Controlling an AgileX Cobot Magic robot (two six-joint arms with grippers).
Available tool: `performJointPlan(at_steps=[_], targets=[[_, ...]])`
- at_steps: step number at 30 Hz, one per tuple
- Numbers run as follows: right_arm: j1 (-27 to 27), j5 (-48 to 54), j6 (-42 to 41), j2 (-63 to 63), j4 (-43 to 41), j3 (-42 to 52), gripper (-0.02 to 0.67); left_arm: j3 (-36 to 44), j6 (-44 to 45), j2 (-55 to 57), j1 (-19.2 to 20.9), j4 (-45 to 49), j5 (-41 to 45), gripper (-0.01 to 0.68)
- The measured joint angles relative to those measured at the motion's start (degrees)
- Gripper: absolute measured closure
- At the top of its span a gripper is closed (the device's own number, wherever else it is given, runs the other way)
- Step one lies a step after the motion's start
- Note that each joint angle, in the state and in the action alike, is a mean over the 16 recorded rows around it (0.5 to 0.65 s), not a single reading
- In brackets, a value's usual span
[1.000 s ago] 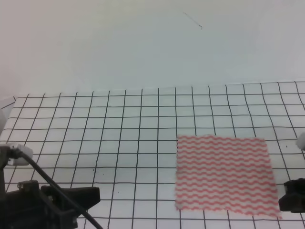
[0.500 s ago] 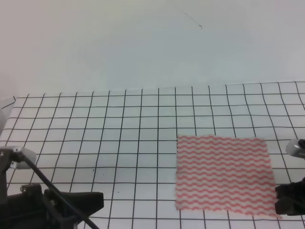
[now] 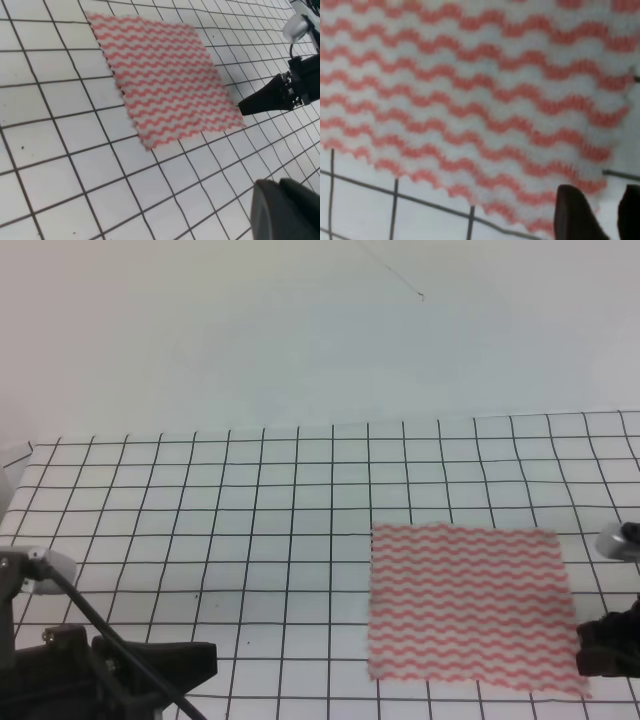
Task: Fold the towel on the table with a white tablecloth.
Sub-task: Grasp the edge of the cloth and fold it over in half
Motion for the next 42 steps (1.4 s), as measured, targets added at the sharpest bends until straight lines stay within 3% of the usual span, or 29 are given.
performJointPlan(at_steps=[21, 37, 42], targets=[[0.0, 4.3, -2.8, 3.4, 2.1, -2.8, 0.442, 0.0, 0.0, 0.0, 0.0, -0.4, -0.1, 0.672], [0.0, 4.9, -4.2, 3.4, 3.7, -7.0, 0.631, 0.0, 0.0, 0.0, 0.0, -0.9, 0.0, 0.672], [0.0, 4.3, -5.2, 3.4, 4.0, -9.1, 0.648, 0.0, 0.0, 0.0, 0.0, -0.8, 0.1, 0.672]])
